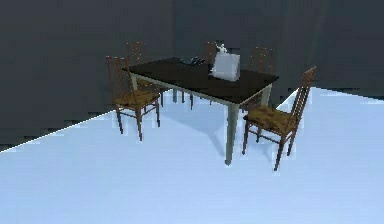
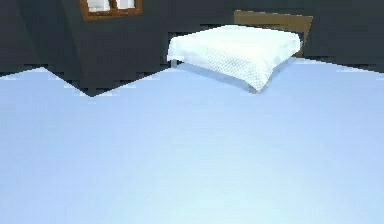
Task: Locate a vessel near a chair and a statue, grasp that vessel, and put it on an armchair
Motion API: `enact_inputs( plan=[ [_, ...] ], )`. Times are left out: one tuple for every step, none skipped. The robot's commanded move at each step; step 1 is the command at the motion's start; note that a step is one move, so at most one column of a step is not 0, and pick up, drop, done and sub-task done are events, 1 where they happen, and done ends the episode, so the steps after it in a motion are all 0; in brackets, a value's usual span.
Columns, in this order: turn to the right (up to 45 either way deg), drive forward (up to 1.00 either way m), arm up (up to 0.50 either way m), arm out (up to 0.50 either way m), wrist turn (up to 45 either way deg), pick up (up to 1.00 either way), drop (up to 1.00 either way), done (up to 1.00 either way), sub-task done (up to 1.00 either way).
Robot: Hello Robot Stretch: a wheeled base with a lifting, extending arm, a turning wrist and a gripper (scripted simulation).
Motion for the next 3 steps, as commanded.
enact_inputs(
  plan=[
    [-3.0,0.00,0.00,0.00,0.0,0.00,0.00,0.00,0.00],
    [0.0,0.40,0.00,0.00,0.0,0.00,0.00,0.00,0.00],
    [-9.0,0.00,0.00,0.00,0.0,0.00,0.00,0.00,0.00]
  ],
)
